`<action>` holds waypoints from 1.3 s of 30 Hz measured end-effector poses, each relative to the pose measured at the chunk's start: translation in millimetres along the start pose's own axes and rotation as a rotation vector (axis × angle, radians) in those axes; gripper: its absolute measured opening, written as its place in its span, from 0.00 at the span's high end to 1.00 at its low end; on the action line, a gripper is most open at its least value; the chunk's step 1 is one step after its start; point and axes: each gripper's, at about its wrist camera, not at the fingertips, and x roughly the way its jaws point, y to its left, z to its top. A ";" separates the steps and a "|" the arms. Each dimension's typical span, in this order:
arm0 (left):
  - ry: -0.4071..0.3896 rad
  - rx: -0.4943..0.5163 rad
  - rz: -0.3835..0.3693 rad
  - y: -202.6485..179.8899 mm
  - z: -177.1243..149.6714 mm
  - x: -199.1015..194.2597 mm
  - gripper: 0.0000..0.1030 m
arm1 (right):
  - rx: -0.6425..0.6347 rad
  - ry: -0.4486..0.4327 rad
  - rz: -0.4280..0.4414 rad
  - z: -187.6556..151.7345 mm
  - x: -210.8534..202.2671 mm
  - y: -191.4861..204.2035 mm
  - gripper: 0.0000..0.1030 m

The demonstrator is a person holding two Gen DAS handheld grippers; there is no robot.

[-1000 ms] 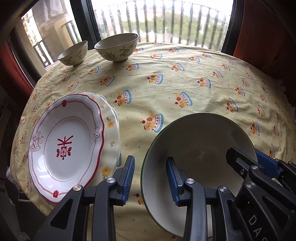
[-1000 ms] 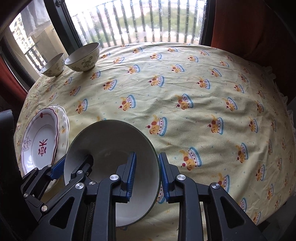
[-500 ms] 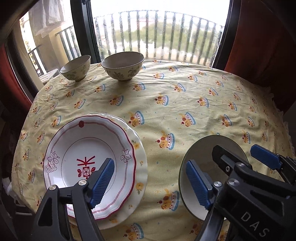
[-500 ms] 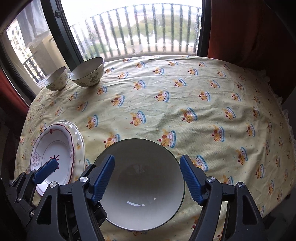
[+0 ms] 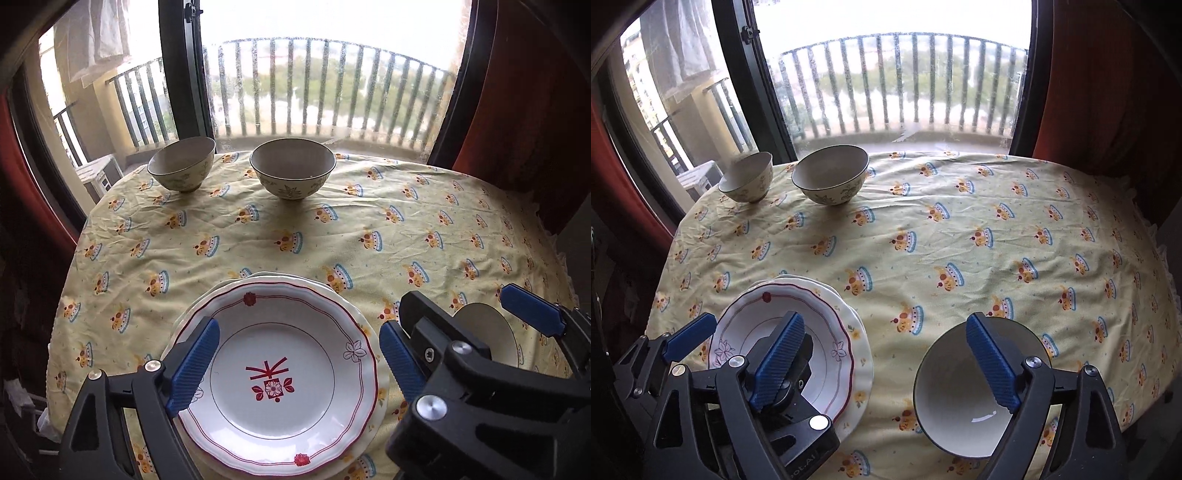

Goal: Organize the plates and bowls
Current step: 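Move both grippers to a smaller cream bowl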

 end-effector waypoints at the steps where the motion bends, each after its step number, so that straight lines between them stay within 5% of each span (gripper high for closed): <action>1: -0.007 0.007 0.001 5.0 3.0 -0.8 0.13 | 0.002 -0.004 0.001 2.9 -0.3 5.2 0.11; 18: -0.072 -0.012 0.019 49.1 85.4 14.9 0.14 | 0.001 -0.077 -0.040 86.2 14.5 55.8 0.10; 25: -0.076 -0.042 0.120 47.0 118.2 55.3 0.15 | -0.033 -0.079 -0.013 126.8 59.6 49.2 0.11; 39: -0.012 -0.108 0.169 45.1 158.3 149.5 0.43 | -0.026 -0.013 -0.012 178.1 171.5 28.9 0.10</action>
